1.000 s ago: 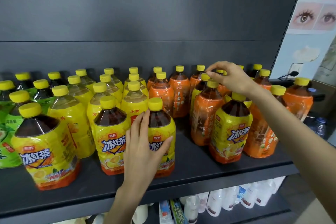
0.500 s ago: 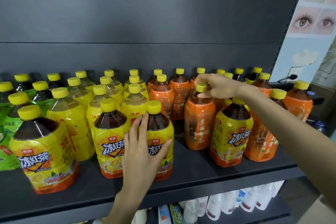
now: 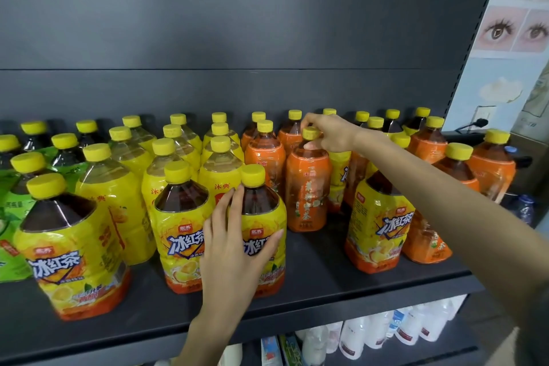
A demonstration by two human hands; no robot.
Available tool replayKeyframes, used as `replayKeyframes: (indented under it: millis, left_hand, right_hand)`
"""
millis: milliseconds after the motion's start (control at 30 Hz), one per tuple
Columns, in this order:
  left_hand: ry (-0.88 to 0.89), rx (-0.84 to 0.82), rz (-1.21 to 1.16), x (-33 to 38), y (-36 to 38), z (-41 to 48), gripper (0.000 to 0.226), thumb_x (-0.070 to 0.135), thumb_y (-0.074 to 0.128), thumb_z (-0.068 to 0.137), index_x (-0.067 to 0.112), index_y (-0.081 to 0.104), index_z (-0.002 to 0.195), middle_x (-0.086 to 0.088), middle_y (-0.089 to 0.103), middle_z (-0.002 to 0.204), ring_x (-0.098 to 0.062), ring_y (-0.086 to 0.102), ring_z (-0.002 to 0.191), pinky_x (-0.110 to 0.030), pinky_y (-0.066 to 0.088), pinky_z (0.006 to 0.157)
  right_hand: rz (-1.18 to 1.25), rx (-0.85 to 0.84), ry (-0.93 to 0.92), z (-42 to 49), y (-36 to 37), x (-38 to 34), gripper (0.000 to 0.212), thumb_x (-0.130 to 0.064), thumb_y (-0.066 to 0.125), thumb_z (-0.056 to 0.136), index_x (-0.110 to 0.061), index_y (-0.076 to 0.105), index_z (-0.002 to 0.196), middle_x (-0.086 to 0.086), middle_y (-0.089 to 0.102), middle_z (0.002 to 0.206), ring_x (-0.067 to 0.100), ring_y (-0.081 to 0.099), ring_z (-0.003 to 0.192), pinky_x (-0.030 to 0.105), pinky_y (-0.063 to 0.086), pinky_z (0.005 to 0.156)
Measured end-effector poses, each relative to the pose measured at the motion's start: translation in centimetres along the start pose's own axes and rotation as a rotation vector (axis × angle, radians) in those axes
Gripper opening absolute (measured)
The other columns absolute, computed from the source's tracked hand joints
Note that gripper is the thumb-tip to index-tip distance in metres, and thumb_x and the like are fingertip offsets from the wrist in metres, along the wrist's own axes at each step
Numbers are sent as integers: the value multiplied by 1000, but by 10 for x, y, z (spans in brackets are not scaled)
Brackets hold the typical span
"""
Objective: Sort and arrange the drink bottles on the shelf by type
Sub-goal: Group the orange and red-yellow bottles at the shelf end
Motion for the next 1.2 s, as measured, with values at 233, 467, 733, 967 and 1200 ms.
replayKeyframes:
  millis: [233, 467, 733, 967, 1200]
  left_hand:
    - [-4, -25, 4, -1, 1, 1, 83, 71, 44, 76, 34, 20, 146, 2, 39, 142, -17, 39, 122, -20, 36, 70]
    - [-3, -19, 24, -1, 2, 1, 82, 70, 44, 76, 30, 24, 146, 0, 42, 140, -21, 43, 119, -23, 41, 70]
    - [-4, -20, 29, -2, 2, 2, 83, 70, 44, 76, 29, 25, 145, 0, 42, 140, -22, 44, 119, -25, 41, 71]
    - [-2, -17, 19, -1, 3, 3, 82, 69, 45, 76, 28, 26, 145, -2, 43, 139, -21, 42, 119, -25, 42, 67]
    - [3, -11, 17, -1, 3, 2, 83, 70, 44, 76, 29, 25, 145, -1, 42, 139, -25, 45, 118, -25, 44, 65]
  right_hand:
    - [252, -82, 32, -7, -21, 14, 36, -38, 60, 89, -16, 57, 117, -1, 55, 119, 18, 51, 115, 27, 40, 95]
    - [78, -44, 204, 0, -18, 71, 38, -18, 45, 100, -18, 43, 138, 9, 42, 145, 27, 40, 131, 37, 35, 105]
    - [-138, -27, 202, -2, -24, 66, 40, -18, 55, 95, -11, 49, 134, 12, 47, 140, 30, 41, 129, 38, 35, 103]
    - [-56, 16, 270, -20, -30, 81, 55, -44, 59, 89, -7, 51, 129, 13, 54, 130, 30, 49, 120, 36, 41, 97]
    - [-100, -38, 233, -29, -30, 71, 50, -33, 61, 91, -6, 47, 130, 15, 51, 130, 30, 47, 118, 38, 41, 97]
Point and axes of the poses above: each hand's wrist, its own z-axis towards the middle knuckle, its own y-axis out of the palm, x = y × z, the point moved 8 cm from there along z, towards the middle knuckle
